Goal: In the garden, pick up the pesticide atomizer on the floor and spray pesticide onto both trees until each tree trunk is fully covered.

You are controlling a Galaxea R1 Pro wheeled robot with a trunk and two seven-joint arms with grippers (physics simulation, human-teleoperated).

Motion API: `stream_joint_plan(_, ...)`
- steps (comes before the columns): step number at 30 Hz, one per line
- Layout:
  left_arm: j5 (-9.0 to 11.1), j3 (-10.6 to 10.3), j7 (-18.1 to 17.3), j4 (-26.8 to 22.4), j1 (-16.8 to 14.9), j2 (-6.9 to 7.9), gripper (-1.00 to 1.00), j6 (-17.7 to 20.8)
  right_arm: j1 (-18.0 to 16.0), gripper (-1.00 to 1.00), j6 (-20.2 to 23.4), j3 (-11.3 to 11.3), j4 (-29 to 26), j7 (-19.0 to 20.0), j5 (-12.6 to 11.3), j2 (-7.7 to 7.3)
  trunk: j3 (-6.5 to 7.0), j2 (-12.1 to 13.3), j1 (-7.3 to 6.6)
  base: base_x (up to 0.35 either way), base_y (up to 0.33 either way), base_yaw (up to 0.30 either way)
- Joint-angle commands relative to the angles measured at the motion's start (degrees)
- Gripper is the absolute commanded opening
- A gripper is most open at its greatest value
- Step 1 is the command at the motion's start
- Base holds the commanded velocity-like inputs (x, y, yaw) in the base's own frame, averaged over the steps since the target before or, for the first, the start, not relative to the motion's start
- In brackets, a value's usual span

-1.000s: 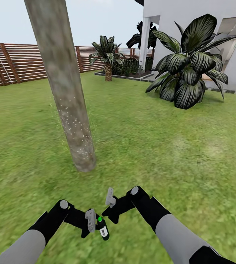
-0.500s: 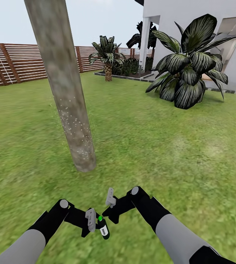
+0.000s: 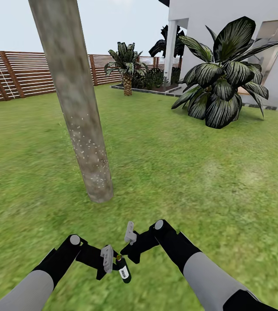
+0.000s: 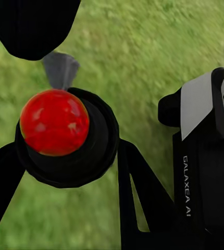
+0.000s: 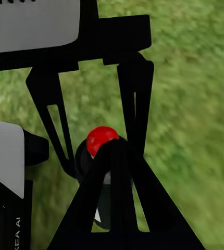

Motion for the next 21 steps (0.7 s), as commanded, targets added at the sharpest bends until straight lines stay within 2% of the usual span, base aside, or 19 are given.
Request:
stream_joint_plan(1, 0.01, 0.0, 0.03, 0.0, 0.0, 0.0, -1.0, -0.03, 0.0, -1.0, 0.0, 0.0, 0.0, 0.0, 0.0, 0.0, 0.0, 0.0, 0.0, 0.0, 0.0, 0.0)
stream_joint_plan(7, 0.56, -0.07, 0.08, 0.07, 0.0, 0.02, -1.0, -0.09, 0.0, -1.0, 0.0, 0.0, 0.0, 0.0, 0.0, 0.0, 0.0, 0.0, 0.0, 0.0, 0.0, 0.0)
stream_joint_plan(9, -0.31, -0.51, 0.61, 0.45, 0.0, 0.18, -1.0, 0.17, 0.01, -1.0, 0.0, 0.0, -0.02, 0.0, 0.0, 0.0, 0.0, 0.0, 0.0, 0.0, 0.0, 0.0)
stream_joint_plan(10, -1.95, -0.54, 0.88, 0.48, -0.05, 0.56, -1.0, 0.3, 0.01, -1.0, 0.0, 0.0, -0.05, 0.0, 0.0, 0.0, 0.0, 0.0, 0.0, 0.0, 0.0, 0.0)
stream_joint_plan(11, -5.77, -0.37, 1.1, 0.43, -0.7, 1.23, -1.0, 0.71, 0.0, -1.0, 0.0, 0.0, -0.07, 0.0, 0.0, 0.0, 0.0, 0.0, 0.0, 0.0, 0.0, 0.0)
stream_joint_plan(13, -11.11, -0.16, 1.23, 0.68, -1.77, 2.93, -1.0, 1.95, 0.0, -1.0, 0.0, 0.0, -0.08, 0.01, 0.0, 0.0, 0.0, 0.0, 0.0, 0.0, 0.0, 0.0)
stream_joint_plan(14, -12.63, -0.12, 1.41, 0.73, -1.98, 3.91, -1.0, 2.93, 0.0, -1.0, 0.0, 0.0, -0.09, 0.02, 0.0, -0.04, 0.0, 0.0, 0.0, 0.0, 0.0, 0.0)
stream_joint_plan(16, -13.69, 0.15, 3.14, 0.77, -2.01, 6.28, -1.0, 4.53, 0.0, -1.0, 0.0, -0.07, -0.09, -0.01, 0.06, -0.11, 0.0, 0.0, 0.0, 0.0, 0.0, 0.0)
stream_joint_plan(17, -13.78, 1.01, 5.08, 0.83, -1.91, 7.03, -1.0, 4.87, 0.0, -1.0, 0.0, -0.09, -0.04, -0.09, 0.07, -0.16, 0.0, 0.0, 0.0, 0.0, 0.0, 0.0)
stream_joint_plan(18, -13.74, 3.04, 8.14, 0.97, -1.7, 7.45, -1.0, 5.07, 0.02, -1.0, -0.03, -0.18, 0.02, -0.31, 0.08, -0.45, 0.0, 0.0, 0.0, 0.0, 0.0, 0.0)
stream_joint_plan(19, -13.55, 7.01, 12.1, 1.21, -1.36, 7.67, -1.0, 5.31, 0.06, -1.0, -0.01, -0.28, 0.11, -1.41, 0.02, -1.21, 0.0, 0.0, 0.0, 0.0, 0.0, 0.0)
stream_joint_plan(20, -13.19, 10.63, 14.45, 2.01, -0.7, 7.67, -1.0, 5.52, 0.07, -1.0, -0.04, -0.52, 0.48, -3.74, -0.04, -1.88, 0.0, 0.0, 0.0, 0.0, 0.0, 0.0)
stream_joint_plan(21, -12.42, 15.44, 16.83, 3.89, 0.5, 7.51, -1.0, 5.6, 0.1, -1.0, -0.09, -1.65, 1.83, -8.88, -0.14, -2.38, 0.0, 0.0, 0.0, 0.0, 0.0, 0.0)
